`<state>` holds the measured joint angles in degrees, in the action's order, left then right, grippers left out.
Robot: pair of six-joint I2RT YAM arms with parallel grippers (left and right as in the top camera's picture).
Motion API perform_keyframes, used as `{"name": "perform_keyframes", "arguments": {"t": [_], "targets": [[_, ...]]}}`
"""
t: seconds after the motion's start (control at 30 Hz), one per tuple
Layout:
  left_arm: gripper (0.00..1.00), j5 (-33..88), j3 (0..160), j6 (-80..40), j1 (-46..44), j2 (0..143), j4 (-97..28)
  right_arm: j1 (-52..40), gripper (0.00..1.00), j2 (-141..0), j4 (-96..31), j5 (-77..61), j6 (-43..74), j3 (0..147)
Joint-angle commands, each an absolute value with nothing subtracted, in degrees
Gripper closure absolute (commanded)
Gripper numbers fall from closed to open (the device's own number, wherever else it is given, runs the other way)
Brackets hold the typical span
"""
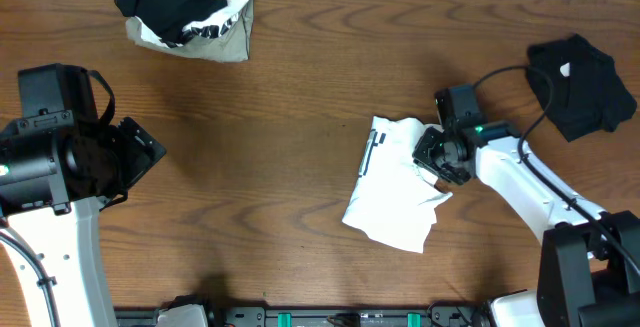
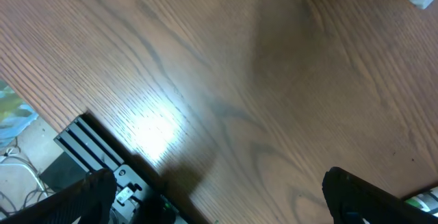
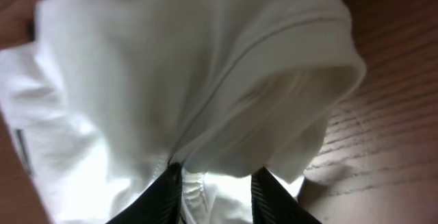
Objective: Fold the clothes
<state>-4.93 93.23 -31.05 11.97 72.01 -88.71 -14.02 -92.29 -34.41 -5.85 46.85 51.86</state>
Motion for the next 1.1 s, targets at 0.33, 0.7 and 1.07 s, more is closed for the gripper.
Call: {"name": "perform_keyframes", "arguments": {"t": [0.33, 0.7, 1.07], "targets": [[0.02, -5.85, 92.84, -30.24, 12.32, 72.31, -89.1, -13.89, 0.78, -91.5, -31.42, -6.07, 49.45, 50.43], [0.02, -5.85, 92.84, -30.24, 12.32, 72.31, -89.12, -13.89, 0.65, -91.5, -33.04, -5.85, 49.69, 50.43], [0.02, -5.85, 92.84, -30.24, 12.32, 72.29, -89.32, -13.93, 0.71, -91.53, -31.55, -6.33, 49.74, 50.0]]}}
